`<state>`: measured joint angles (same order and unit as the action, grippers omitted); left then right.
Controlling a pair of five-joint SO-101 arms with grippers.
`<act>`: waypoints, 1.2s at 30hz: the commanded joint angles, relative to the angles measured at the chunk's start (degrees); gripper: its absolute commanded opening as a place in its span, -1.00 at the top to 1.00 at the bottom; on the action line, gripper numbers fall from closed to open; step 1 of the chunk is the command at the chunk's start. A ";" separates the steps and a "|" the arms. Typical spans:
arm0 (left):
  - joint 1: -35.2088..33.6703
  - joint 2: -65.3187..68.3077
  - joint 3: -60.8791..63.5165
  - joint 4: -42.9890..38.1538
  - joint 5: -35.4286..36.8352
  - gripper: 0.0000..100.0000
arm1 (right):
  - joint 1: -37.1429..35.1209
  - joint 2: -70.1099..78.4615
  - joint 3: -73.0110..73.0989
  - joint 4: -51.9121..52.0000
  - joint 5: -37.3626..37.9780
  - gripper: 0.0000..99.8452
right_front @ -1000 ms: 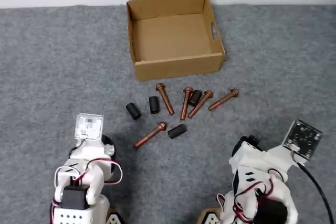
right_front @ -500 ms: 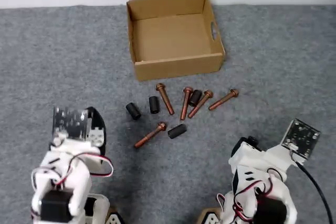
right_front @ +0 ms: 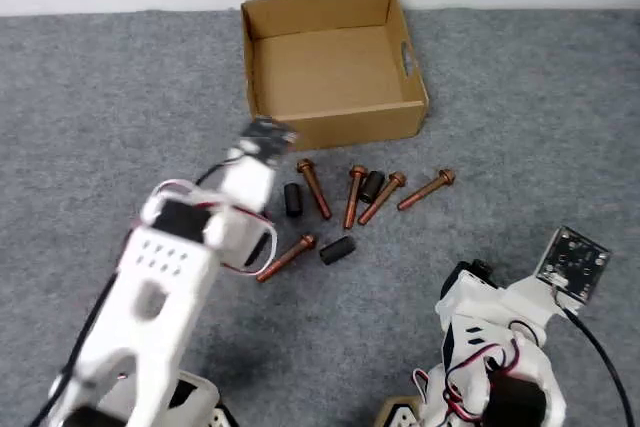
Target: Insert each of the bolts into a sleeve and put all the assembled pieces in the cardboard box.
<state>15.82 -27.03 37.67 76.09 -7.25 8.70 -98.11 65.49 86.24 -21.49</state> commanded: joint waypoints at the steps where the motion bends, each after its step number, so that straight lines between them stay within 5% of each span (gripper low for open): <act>1: 4.22 8.35 -4.70 -1.23 -6.68 0.98 | 0.66 -0.31 -0.26 -1.36 0.26 0.98; 8: 8.09 20.40 -9.63 -1.41 -8.26 0.67 | 0.66 -0.31 -0.26 -1.36 0.26 0.98; 15: 7.65 28.66 -15.16 -4.04 -8.18 0.64 | 0.66 -0.31 -0.26 -1.36 0.26 0.98; 31: 7.74 49.05 -25.98 -3.87 -7.82 0.65 | 0.66 -0.31 -0.26 -1.01 -1.23 0.98; 36: 8.09 51.52 -29.14 -0.79 -8.00 0.97 | 0.66 -0.31 -0.26 -1.01 -1.23 0.98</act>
<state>24.00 23.69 10.51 74.86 -15.08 8.70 -98.11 65.49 86.24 -22.02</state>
